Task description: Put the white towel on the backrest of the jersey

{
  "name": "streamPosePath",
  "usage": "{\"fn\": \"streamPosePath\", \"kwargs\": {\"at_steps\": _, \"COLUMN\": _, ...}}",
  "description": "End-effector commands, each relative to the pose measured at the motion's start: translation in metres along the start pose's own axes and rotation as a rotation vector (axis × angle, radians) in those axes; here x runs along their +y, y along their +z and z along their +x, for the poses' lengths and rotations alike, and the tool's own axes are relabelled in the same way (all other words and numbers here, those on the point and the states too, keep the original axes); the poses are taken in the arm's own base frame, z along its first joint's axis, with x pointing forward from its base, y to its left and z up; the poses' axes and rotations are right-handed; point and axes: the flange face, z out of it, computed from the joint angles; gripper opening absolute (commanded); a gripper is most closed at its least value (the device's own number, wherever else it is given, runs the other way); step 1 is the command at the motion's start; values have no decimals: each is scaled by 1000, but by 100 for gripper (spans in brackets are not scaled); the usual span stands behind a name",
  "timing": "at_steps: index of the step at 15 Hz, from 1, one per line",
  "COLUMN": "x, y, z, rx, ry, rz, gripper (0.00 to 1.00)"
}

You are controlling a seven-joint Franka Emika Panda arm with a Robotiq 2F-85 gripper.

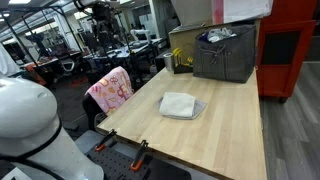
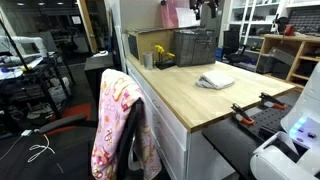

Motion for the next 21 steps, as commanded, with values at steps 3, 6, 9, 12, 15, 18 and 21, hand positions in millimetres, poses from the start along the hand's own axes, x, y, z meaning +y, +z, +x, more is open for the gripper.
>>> {"fn": "streamPosePath", "kwargs": {"at_steps": 3, "x": 0, "y": -1, "z": 0, "rx": -1, "ry": 0, "rz": 0, "gripper": 100}}
{"fn": "streamPosePath", "kwargs": {"at_steps": 6, "x": 0, "y": -1, "z": 0, "rx": -1, "ry": 0, "rz": 0, "gripper": 100}}
{"fn": "streamPosePath", "kwargs": {"at_steps": 9, "x": 0, "y": -1, "z": 0, "rx": -1, "ry": 0, "rz": 0, "gripper": 100}}
{"fn": "streamPosePath", "kwargs": {"at_steps": 12, "x": 0, "y": -1, "z": 0, "rx": -1, "ry": 0, "rz": 0, "gripper": 100}}
{"fn": "streamPosePath", "kwargs": {"at_steps": 15, "x": 0, "y": -1, "z": 0, "rx": -1, "ry": 0, "rz": 0, "gripper": 100}}
{"fn": "streamPosePath", "kwargs": {"at_steps": 18, "x": 0, "y": 5, "z": 8, "rx": 3, "ry": -9, "rz": -14, "gripper": 100}}
{"fn": "streamPosePath", "kwargs": {"at_steps": 21, "x": 4, "y": 16, "z": 24, "rx": 20, "ry": 3, "rz": -8, "gripper": 100}}
